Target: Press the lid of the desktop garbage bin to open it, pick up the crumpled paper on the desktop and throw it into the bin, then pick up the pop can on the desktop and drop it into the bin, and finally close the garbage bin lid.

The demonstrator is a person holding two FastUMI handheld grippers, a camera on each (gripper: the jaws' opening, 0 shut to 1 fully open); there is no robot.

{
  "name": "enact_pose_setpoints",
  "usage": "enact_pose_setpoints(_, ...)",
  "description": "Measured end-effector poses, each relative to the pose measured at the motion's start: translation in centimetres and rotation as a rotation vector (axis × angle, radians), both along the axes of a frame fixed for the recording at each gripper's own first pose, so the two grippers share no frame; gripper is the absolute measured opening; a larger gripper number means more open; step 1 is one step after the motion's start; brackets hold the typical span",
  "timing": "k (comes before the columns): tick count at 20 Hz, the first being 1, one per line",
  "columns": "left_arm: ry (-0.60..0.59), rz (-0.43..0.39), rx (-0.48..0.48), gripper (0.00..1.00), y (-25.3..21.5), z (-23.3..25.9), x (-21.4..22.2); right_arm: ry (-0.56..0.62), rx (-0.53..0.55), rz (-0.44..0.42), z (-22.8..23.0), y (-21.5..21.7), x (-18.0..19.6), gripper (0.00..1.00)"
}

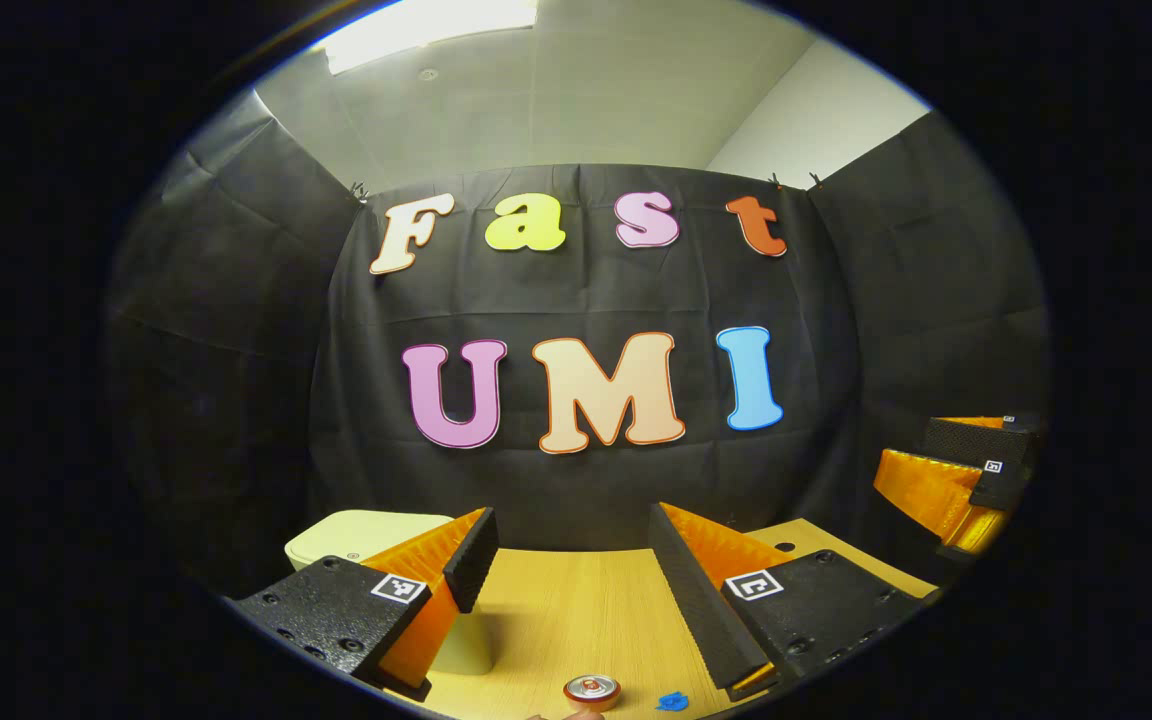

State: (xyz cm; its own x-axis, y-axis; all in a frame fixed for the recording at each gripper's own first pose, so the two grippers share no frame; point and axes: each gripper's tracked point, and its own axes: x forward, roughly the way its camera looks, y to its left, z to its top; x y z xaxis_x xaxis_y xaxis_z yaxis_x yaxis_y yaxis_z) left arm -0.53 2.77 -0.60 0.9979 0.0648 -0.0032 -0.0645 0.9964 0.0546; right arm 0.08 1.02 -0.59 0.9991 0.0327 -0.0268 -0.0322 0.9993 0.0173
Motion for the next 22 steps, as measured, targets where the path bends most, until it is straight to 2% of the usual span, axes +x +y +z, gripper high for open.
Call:
enact_pose_setpoints(4, -0.002, 0.003, 0.007, 0.93, 0.4, 0.0, 0.2, 0.011, 0.002, -0.001, -0.2, 0.0, -0.1, 0.98)
enact_pose_setpoints(6, -0.015, -0.005, 0.007, 0.87, 0.6, 0.4, 0.3, 0.014, -0.003, -0.003, -0.2, -0.1, -0.1, 0.98)
enact_pose_setpoints(11, -0.027, 0.006, 0.013, 0.42, 2.2, 0.6, 0.5, 0.018, -0.003, 0.009, -0.2, 0.4, 0.1, 0.98)
enact_pose_setpoints(12, -0.021, -0.003, 0.005, 0.39, 2.3, 0.4, 0.6, 0.021, -0.003, 0.012, -0.3, 0.5, 0.0, 0.98)
enact_pose_setpoints(13, -0.01, -0.007, -0.001, 0.27, 2.4, 0.0, 0.7, 0.023, -0.002, 0.015, -0.3, 0.6, 0.0, 0.98)
enact_pose_setpoints(16, 0.015, -0.017, -0.008, 0.21, 3.6, -0.7, 1.0, 0.024, 0.001, 0.024, -0.3, 1.1, 0.2, 0.96)
enact_pose_setpoints(17, 0.026, -0.001, -0.001, 0.08, 4.7, -1.1, 0.9, 0.022, 0.001, 0.028, -0.3, 1.3, 0.2, 0.98)
enact_pose_setpoints(18, 0.024, 0.02, 0.006, 0.0, 5.8, -1.1, 0.5, 0.021, 0.0, 0.03, -0.3, 1.5, 0.3, 0.96)
enact_pose_setpoints(22, 0.021, 0.083, -0.024, 0.0, 9.5, -1.8, 1.0, 0.011, 0.002, 0.032, -0.2, 2.1, 0.5, 0.98)
